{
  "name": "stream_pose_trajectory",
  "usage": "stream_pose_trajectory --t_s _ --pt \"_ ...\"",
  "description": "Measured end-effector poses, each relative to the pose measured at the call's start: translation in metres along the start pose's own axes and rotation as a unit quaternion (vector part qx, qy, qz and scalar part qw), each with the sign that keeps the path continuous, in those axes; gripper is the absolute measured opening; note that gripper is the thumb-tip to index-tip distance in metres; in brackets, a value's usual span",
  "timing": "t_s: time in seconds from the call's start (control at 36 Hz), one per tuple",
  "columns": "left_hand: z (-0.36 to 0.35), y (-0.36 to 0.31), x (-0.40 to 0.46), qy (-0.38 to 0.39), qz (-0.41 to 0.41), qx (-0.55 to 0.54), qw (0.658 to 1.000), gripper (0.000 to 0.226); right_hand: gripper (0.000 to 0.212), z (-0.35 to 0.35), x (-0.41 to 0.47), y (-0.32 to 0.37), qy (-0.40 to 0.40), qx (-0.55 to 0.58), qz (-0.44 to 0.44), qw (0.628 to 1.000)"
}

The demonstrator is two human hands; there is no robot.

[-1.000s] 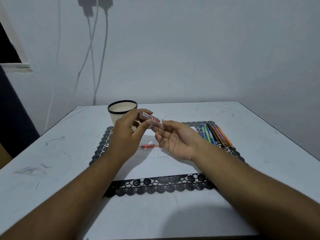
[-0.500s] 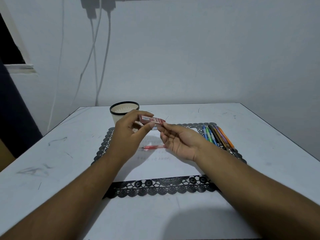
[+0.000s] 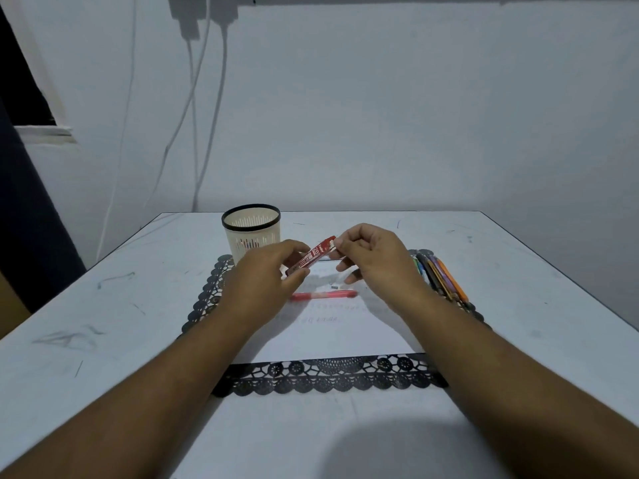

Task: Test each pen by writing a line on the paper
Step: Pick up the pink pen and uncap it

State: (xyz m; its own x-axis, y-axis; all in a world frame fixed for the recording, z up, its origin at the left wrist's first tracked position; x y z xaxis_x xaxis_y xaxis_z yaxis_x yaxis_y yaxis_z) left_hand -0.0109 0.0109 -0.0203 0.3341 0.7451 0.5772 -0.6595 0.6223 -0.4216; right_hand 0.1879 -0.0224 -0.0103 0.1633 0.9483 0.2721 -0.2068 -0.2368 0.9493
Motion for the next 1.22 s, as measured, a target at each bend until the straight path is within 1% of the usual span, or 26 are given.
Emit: stream_pose_trajectory --t_s 0.11,0.25,0.36,0.5,0.67,0.81,0.89,1.22 --pt "-0.0018 0.0030 0.0007 0.004 0.010 -0.039 0.999 0.029 0.009 -0.0012 0.0010 0.0008 -0.026 0.016 0.021 0.999" --pt "-0.0057 0.0027 0.0002 0.008 0.013 -0.067 0.998 0.032 0.004 -0.0020 -0.0001 0.0012 -0.009 0.050 0.026 0.998" --pt "-0.0077 0.0036 -0.0006 0.019 0.017 -0.094 0.995 0.037 0.006 -0.0024 -0.0007 0.0023 -0.014 0.074 0.028 0.997" --pt "-0.0080 0.0004 -0.0015 0.022 0.005 -0.096 0.995 0.038 0.008 -0.0027 -0.0016 0.0062 -0.018 0.115 0.029 0.993" --pt "-0.0090 -0.0006 -0.0031 0.029 -0.004 -0.097 0.995 0.038 0.010 -0.0026 -0.0025 0.0057 -0.023 0.115 0.042 0.992" --pt "-0.0096 -0.0001 -0.0022 0.031 0.005 -0.107 0.994 0.038 0.004 0.0009 -0.0021 0.0069 -0.035 0.104 0.046 0.993" --pt "-0.0096 -0.0001 -0.0031 0.032 0.012 -0.113 0.993 0.037 0.005 0.0015 -0.0016 0.0058 -0.044 0.099 0.043 0.993" --pt "-0.0100 -0.0009 -0.0041 0.038 0.015 -0.116 0.992 0.037 0.008 0.0002 -0.0017 0.0057 -0.037 0.090 0.039 0.995"
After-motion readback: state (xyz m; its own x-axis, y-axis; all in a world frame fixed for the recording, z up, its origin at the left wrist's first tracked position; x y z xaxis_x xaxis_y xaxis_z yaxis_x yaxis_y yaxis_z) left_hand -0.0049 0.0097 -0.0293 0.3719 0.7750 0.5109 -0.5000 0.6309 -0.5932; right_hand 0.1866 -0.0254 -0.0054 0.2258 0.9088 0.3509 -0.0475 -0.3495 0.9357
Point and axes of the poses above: each hand's wrist, its own x-axis towards the middle knuckle, its own z-axis out of the back of the hand, y = z × x, the point moved 2 cm from there along x, towards the middle knuckle, and after that the axes turned 1 degree about x, right-handed, at the moved point
